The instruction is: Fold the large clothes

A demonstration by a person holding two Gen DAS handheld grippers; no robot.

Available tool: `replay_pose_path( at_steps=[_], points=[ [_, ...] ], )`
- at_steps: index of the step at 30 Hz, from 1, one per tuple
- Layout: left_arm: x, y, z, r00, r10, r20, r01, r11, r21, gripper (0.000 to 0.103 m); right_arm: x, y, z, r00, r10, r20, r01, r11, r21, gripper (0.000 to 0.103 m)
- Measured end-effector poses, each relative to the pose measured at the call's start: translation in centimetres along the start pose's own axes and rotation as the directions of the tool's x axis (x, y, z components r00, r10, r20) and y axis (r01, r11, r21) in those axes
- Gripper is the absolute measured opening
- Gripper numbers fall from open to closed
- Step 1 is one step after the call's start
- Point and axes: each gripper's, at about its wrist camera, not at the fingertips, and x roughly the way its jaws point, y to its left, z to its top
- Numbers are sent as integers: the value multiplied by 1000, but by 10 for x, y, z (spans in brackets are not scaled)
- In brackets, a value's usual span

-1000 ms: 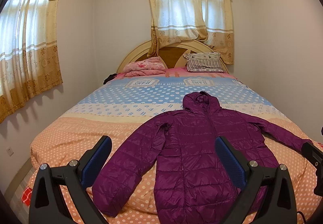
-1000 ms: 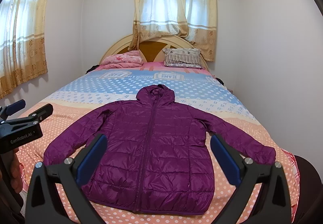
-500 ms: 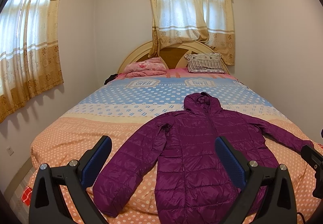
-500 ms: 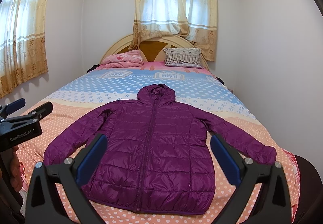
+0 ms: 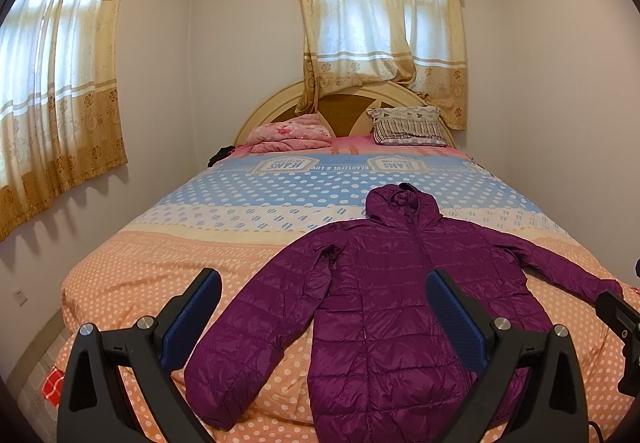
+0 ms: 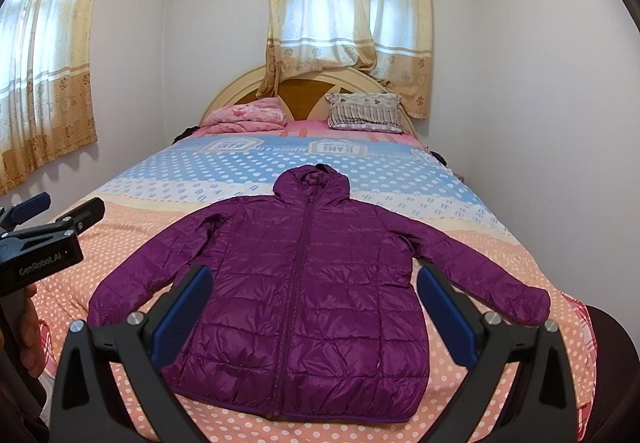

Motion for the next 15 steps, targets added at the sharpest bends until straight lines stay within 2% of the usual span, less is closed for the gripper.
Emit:
replay_pose_path(
  at_steps=[15],
  points=[
    [-1,3,2,1000,4,2,-4,1000,-4,102,2,-1,-2,1000,7,-7,-7,1000,4,103]
  ],
)
